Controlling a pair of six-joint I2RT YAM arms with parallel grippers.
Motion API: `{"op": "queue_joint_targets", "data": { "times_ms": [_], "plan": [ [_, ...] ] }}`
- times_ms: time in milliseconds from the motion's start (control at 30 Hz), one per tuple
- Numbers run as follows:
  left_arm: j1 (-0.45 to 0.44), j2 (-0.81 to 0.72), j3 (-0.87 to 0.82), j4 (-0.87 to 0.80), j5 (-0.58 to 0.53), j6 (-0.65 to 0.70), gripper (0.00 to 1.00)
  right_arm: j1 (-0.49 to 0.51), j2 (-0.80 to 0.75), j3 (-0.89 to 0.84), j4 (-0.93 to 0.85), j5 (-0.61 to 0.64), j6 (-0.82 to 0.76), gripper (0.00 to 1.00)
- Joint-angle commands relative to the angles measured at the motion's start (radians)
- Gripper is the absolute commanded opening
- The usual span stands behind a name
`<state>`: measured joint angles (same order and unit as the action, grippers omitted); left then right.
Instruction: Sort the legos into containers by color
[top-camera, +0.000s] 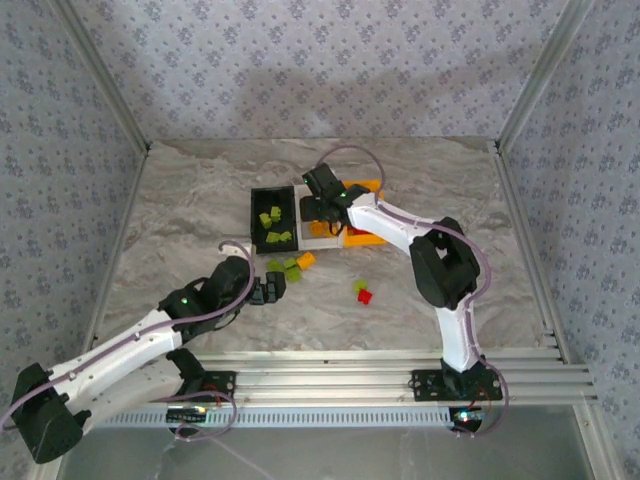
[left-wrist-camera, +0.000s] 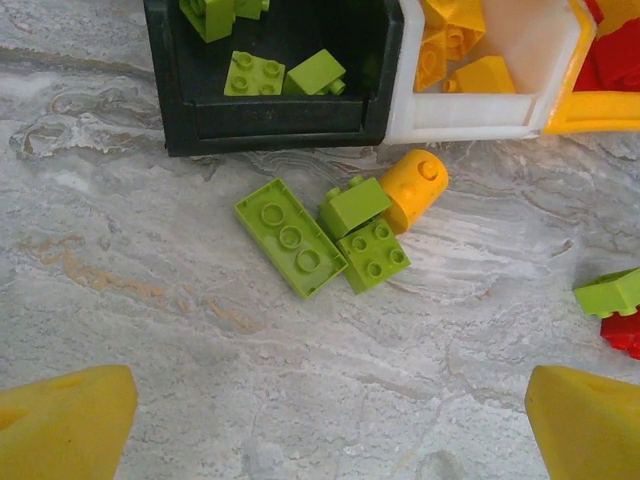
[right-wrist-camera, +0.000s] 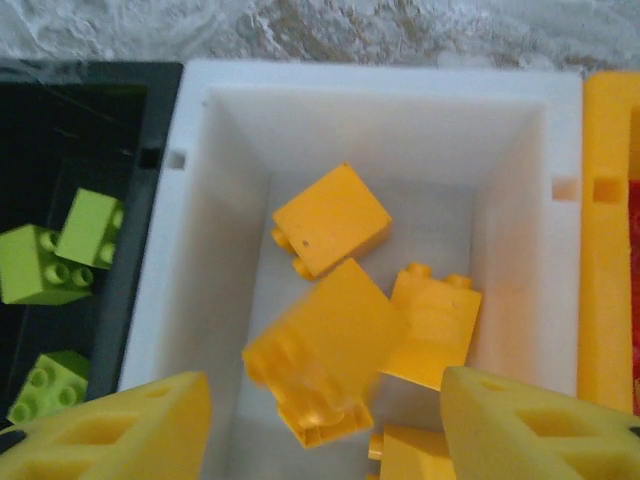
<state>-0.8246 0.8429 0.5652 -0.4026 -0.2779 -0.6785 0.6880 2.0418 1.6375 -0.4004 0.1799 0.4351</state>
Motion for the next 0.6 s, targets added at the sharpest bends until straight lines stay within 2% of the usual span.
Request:
{"op": "queue_joint_targets", "data": {
  "times_ms": [0, 133, 367, 567],
  "plan": [
    [0.007, 0.004, 0.018, -0.025, -0.011, 0.015, 1.0, 0.014, -0.062, 0.017, 0.005, 0.011, -0.018, 0.68],
    [0.01, 0.003, 0.019, -0.027, -0.015, 0.013, 1.0, 0.042, -0.193, -0.116, 0.047, 0.019, 0.001, 0.71],
    [0.013, 0.007, 0.01, -0.018, -0.021, 0.009, 1.0, 0.105, -0.466, -0.508, 0.065, 0.055, 0.117, 0.73],
    [0.018, 0.023, -0.001, 0.001, -0.02, 0.0, 1.0, 0.143, -0.631, -0.743, -0.012, 0.088, 0.211, 0.73]
  ]
}}
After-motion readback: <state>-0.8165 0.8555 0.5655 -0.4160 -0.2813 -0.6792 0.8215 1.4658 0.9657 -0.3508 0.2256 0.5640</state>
